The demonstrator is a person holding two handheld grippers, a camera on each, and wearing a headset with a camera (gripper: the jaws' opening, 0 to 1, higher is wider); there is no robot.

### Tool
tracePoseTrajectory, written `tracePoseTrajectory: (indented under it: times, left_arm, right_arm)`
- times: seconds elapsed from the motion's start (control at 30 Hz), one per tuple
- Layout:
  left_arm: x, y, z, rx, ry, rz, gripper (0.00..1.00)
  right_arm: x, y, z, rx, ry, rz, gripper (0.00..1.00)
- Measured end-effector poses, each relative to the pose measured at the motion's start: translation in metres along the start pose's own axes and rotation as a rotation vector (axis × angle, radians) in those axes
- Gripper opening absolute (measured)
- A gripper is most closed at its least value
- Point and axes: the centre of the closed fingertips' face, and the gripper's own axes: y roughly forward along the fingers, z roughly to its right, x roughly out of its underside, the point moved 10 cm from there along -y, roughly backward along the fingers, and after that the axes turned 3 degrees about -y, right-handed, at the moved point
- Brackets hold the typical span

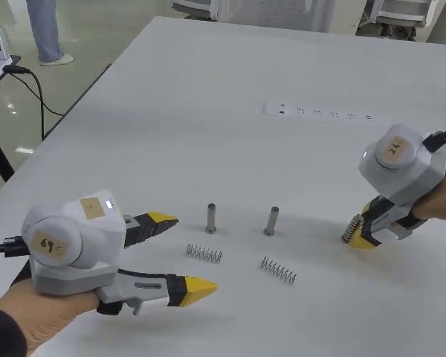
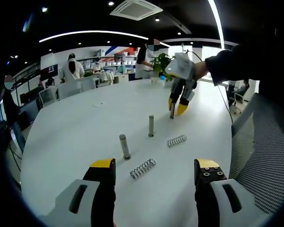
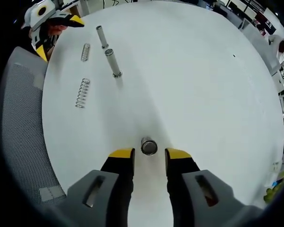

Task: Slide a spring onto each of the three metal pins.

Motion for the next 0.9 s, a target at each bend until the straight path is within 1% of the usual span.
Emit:
tracePoseTrajectory:
  times: [0.4,0.63,0.77,0.9]
  left_arm:
    - [0.000,0.002,0.000,0.009,0.004,0.001,0.66]
    - [0.000,0.003,0.001,0.016,0.006,0.000,0.66]
    - [-0.001,0.003,0.001,0.018,0.008,-0.001,0.66]
    - [-0.001,0.004,0.002,0.022,0.009,0.002,0.66]
  right_arm:
    - [0.012,-0.012,-0.009,0.013,0.036,0.021,0.29]
    - [0.017,-0.015,-0.020,0.017,0.037,0.027,0.29]
    - [0.016,-0.018,-0.026,0.017,0.033,0.033,0.29]
    - [0.014,-0.020,-0.036,0.011,0.031,0.047,0.30]
